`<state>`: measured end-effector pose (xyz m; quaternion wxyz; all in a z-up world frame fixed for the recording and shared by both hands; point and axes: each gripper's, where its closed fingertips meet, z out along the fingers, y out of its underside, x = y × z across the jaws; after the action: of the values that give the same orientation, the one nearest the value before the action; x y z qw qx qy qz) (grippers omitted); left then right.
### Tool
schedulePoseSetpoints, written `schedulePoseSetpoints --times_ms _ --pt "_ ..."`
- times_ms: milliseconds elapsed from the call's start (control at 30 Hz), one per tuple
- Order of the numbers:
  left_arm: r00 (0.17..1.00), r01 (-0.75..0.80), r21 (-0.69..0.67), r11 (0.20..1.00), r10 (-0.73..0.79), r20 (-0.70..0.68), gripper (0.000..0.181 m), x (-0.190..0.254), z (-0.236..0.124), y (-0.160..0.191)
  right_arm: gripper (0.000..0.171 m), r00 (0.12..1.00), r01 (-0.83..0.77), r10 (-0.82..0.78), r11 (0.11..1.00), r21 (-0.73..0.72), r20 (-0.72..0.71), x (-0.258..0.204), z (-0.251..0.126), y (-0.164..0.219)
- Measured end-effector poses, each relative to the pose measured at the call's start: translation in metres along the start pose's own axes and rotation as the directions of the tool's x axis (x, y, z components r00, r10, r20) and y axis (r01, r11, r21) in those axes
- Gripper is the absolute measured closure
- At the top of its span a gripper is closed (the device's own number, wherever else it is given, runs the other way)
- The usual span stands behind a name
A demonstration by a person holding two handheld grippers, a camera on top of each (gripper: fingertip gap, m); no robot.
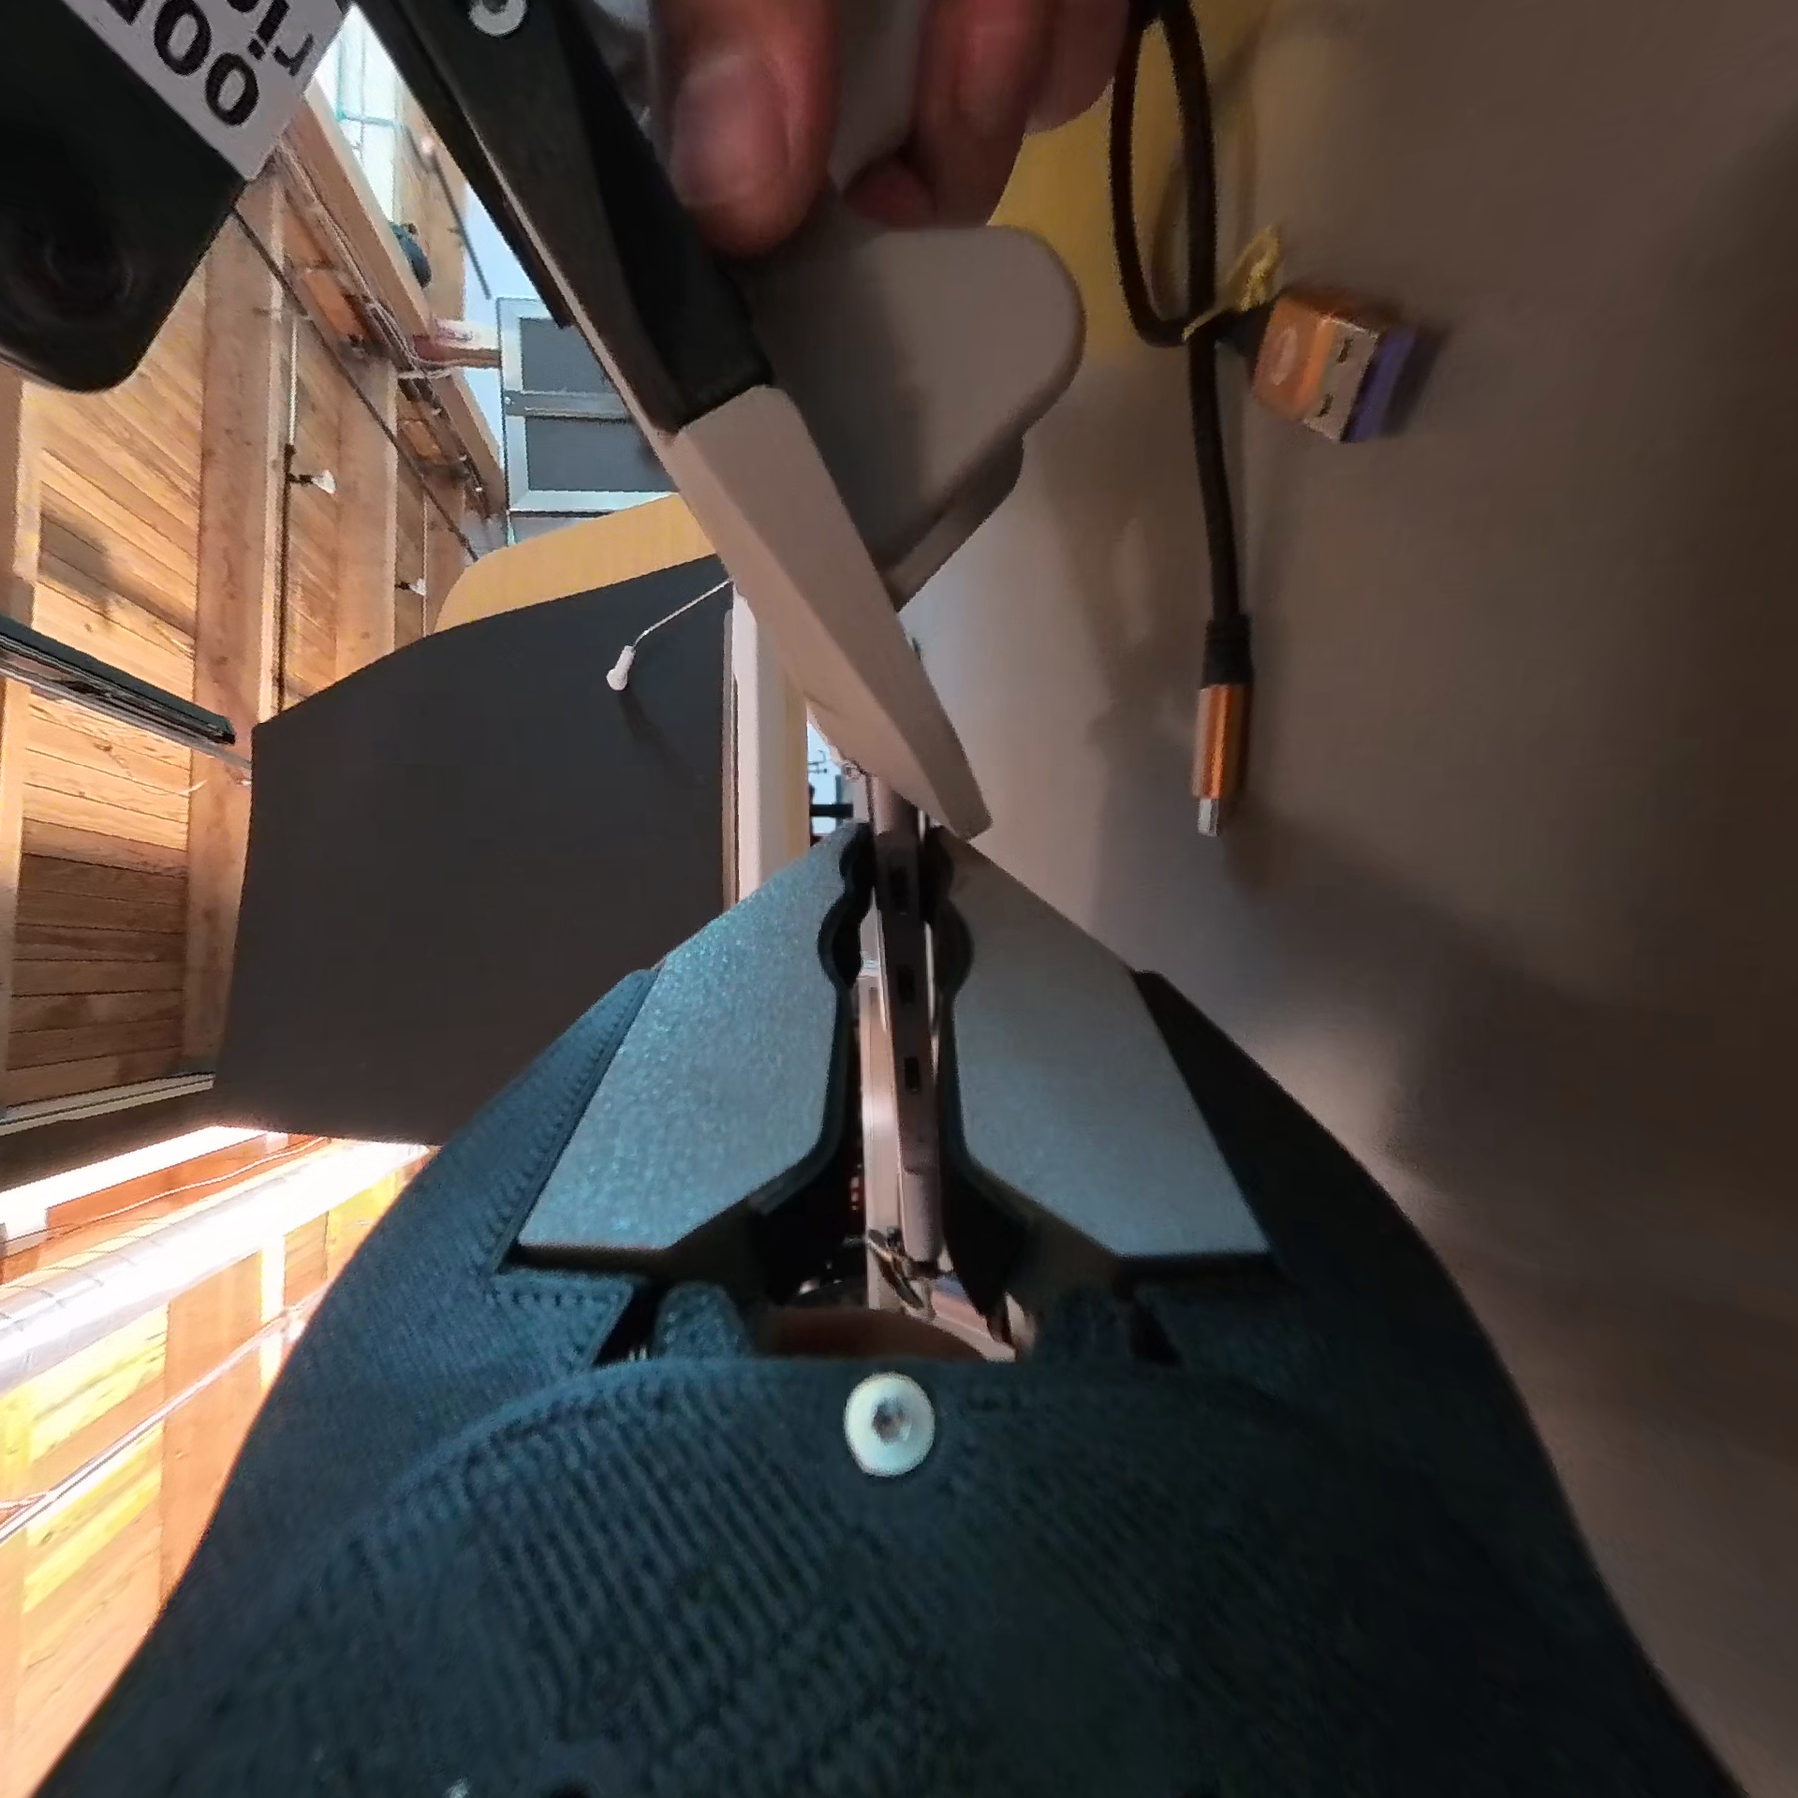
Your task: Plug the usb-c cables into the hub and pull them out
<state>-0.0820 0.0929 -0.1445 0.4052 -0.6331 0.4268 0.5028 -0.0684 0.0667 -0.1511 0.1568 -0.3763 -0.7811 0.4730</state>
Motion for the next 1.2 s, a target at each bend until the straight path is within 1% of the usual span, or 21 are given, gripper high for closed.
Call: schedulePoseSetpoints --times_ms 167,300,367,433,533,633,733,967,1000,1067,1200 --pt "1.0 -0.02 -0.01 1.0 0.021 0.02 0.175 -0.003 0.0 0.0 0.149 1.0 -0.017 0.017 1.0 0.018 0.01 0.0 -0.001 -0.002" --pt "1.0 -0.015 -0.014 1.0 0.015 0.025 0.175 -0.002 0.003 0.006 0.147 0.999 0.004 -0.004 1.0 0.005 -0.051 0.006 -0.001 -0.003" --pt "0.999 -0.04 -0.052 0.998 0.041 0.02 0.174 0.002 0.004 0.018 0.145 0.995 0.022 -0.023 1.0 -0.004 -0.093 0.01 -0.007 -0.002" --pt "0.998 -0.059 -0.095 0.994 0.061 0.023 0.175 0.004 0.002 0.03 0.145 0.992 0.027 -0.032 0.999 -0.04 -0.119 0.012 -0.011 0.007" --pt "0.994 -0.097 -0.146 0.985 0.102 0.028 0.175 0.006 0.001 0.043 0.145 0.989 0.021 -0.041 0.99 -0.139 -0.144 0.011 -0.008 0.03" --pt "0.991 -0.126 -0.178 0.976 0.13 0.01 0.175 0.009 0.003 0.046 0.143 0.98 0.05 -0.091 0.973 -0.227 -0.175 0.011 -0.003 0.044" --pt "0.991 -0.131 -0.168 0.977 0.133 -0.001 0.175 0.012 0.004 0.043 0.143 0.979 0.053 -0.102 0.964 -0.262 -0.179 0.012 -0.002 0.05" --pt "0.988 -0.153 -0.157 0.976 0.155 -0.001 0.175 0.014 0.005 0.04 0.149 0.988 -0.011 -0.032 0.963 -0.268 -0.153 0.015 0.002 0.057" --pt "0.986 -0.162 -0.159 0.974 0.164 0.0 0.175 0.015 0.005 0.04 0.152 0.987 -0.013 -0.03 0.964 -0.266 -0.157 0.016 0.003 0.057" --pt "0.984 -0.174 -0.161 0.972 0.176 -0.001 0.175 0.016 0.006 0.039 0.163 0.986 -0.016 -0.029 0.964 -0.266 -0.164 0.017 0.003 0.057" --pt "0.984 -0.177 -0.162 0.971 0.179 -0.007 0.175 0.018 0.007 0.039 0.163 0.983 -0.008 -0.038 0.968 -0.249 -0.179 0.017 0.002 0.052"
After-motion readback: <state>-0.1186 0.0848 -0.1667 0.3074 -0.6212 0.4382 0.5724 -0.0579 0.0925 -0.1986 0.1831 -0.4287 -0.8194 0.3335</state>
